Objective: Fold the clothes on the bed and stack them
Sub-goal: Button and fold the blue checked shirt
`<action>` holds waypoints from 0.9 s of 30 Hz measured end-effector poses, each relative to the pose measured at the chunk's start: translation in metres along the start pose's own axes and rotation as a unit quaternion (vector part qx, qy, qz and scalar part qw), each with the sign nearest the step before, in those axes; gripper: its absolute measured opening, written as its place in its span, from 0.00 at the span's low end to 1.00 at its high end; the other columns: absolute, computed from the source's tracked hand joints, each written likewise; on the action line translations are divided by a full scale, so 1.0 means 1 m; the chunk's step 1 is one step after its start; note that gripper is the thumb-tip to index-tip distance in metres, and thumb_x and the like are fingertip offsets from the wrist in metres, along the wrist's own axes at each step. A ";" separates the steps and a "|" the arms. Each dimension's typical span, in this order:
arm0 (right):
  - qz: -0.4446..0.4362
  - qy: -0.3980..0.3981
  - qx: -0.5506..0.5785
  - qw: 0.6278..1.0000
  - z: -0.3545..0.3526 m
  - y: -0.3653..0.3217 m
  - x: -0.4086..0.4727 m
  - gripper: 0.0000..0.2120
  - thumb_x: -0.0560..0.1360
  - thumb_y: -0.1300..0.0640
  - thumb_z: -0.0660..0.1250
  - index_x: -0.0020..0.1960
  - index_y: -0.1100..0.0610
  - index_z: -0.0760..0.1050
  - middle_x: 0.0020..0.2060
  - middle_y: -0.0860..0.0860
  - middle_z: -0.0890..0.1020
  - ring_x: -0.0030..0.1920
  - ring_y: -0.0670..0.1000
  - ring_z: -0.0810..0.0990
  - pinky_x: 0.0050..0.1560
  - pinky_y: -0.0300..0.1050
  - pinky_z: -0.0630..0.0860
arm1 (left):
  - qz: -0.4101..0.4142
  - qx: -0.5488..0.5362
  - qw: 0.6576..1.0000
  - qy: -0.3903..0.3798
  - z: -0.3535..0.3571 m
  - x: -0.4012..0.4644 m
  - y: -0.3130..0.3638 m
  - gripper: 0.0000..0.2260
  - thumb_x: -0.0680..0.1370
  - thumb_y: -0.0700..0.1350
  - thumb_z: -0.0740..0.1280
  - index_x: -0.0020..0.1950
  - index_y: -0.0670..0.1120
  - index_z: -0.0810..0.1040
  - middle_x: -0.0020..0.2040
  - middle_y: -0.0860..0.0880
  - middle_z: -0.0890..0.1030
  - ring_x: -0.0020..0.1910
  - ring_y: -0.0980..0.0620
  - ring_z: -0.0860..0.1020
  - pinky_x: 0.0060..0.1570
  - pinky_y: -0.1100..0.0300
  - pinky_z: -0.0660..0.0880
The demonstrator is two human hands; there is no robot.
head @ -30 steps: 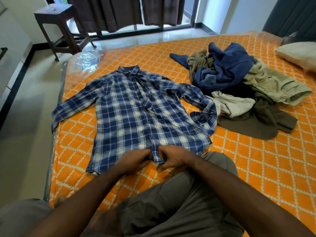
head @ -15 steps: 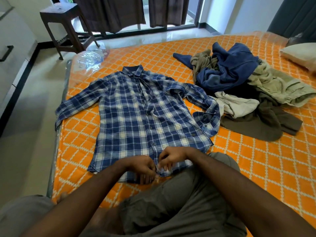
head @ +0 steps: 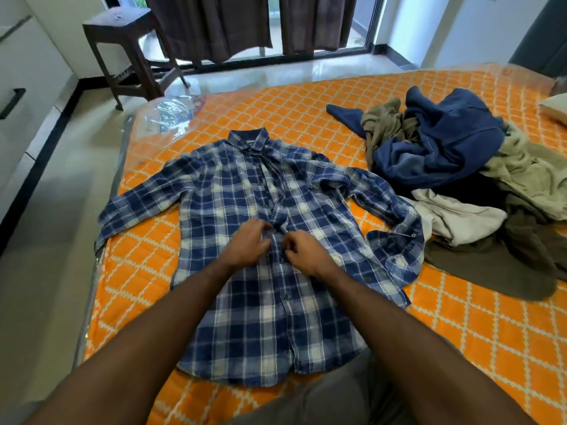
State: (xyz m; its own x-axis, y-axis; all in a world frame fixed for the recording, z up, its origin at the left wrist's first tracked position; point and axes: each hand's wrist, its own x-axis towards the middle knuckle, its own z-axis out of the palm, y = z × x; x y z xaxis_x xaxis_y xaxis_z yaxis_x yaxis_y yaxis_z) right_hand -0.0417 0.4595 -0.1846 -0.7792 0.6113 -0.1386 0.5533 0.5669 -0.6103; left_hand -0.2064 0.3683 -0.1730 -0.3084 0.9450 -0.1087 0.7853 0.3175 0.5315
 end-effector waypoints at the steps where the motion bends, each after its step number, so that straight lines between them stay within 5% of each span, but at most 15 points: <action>1: 0.004 0.022 0.002 1.000 -0.002 -0.001 0.013 0.06 0.75 0.61 0.65 0.49 0.53 0.77 0.46 0.49 0.79 0.45 0.50 0.79 0.46 0.48 0.78 | -0.003 -0.007 1.000 0.010 -0.002 0.012 -0.003 0.17 0.80 0.43 0.66 0.68 0.43 0.73 0.64 0.44 0.73 0.63 0.48 0.72 0.66 0.52 0.70; 8: 0.096 0.153 0.067 0.981 -0.017 -0.016 0.106 0.04 0.80 0.56 0.63 0.53 0.54 0.72 0.49 0.51 0.79 0.45 0.52 0.79 0.43 0.50 0.78 | -0.017 -0.044 0.994 0.103 -0.008 0.095 -0.028 0.12 0.78 0.37 0.66 0.61 0.40 0.75 0.56 0.42 0.76 0.55 0.45 0.76 0.57 0.51 0.75; 11: 0.192 0.125 0.066 0.971 -0.016 -0.017 0.127 0.22 0.75 0.45 0.71 0.59 0.56 0.67 0.49 0.51 0.78 0.47 0.55 0.79 0.40 0.48 0.73 | -0.058 -0.035 0.992 0.102 -0.006 0.116 -0.038 0.09 0.76 0.43 0.72 0.53 0.42 0.76 0.49 0.44 0.77 0.47 0.47 0.77 0.47 0.52 0.75; 13: 0.225 0.094 0.040 0.969 -0.013 -0.014 0.138 0.26 0.74 0.45 0.73 0.62 0.58 0.66 0.50 0.53 0.76 0.48 0.56 0.78 0.41 0.47 0.70 | -0.088 -0.044 0.991 0.088 -0.001 0.125 -0.047 0.12 0.74 0.46 0.76 0.50 0.43 0.76 0.46 0.46 0.78 0.44 0.48 0.77 0.44 0.53 0.77; 19: 0.210 0.128 0.069 0.967 -0.019 -0.006 0.132 0.03 0.76 0.56 0.68 0.46 0.53 0.74 0.38 0.49 0.79 0.34 0.47 0.77 0.33 0.43 0.72 | -0.121 -0.109 0.980 0.116 0.008 0.125 -0.054 0.09 0.73 0.43 0.77 0.44 0.44 0.78 0.41 0.50 0.79 0.40 0.55 0.77 0.41 0.59 0.76; 22: 0.219 0.179 0.144 0.948 -0.023 -0.002 0.122 0.03 0.77 0.59 0.67 0.46 0.52 0.75 0.38 0.49 0.82 0.34 0.49 0.82 0.37 0.50 0.82 | -0.116 -0.126 0.979 0.110 0.009 0.122 -0.053 0.08 0.73 0.42 0.77 0.43 0.46 0.78 0.39 0.53 0.79 0.37 0.59 0.77 0.39 0.64 0.75; 27: 0.247 0.266 0.200 0.910 -0.016 -0.003 0.111 0.04 0.77 0.59 0.68 0.48 0.53 0.73 0.40 0.49 0.81 0.36 0.49 0.81 0.38 0.51 0.82 | -0.116 -0.109 0.982 0.099 0.006 0.119 -0.050 0.10 0.72 0.44 0.78 0.42 0.49 0.76 0.41 0.52 0.78 0.41 0.55 0.78 0.44 0.55 0.79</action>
State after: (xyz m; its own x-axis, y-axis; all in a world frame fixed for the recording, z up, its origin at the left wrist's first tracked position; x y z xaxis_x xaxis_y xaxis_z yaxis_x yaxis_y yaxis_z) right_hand -0.1254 0.5343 -0.1855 -0.1533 0.9780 -0.1413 0.5637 -0.0309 -0.8254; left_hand -0.2795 0.4657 -0.2176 -0.5811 0.8084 -0.0937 0.5546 0.4776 0.6814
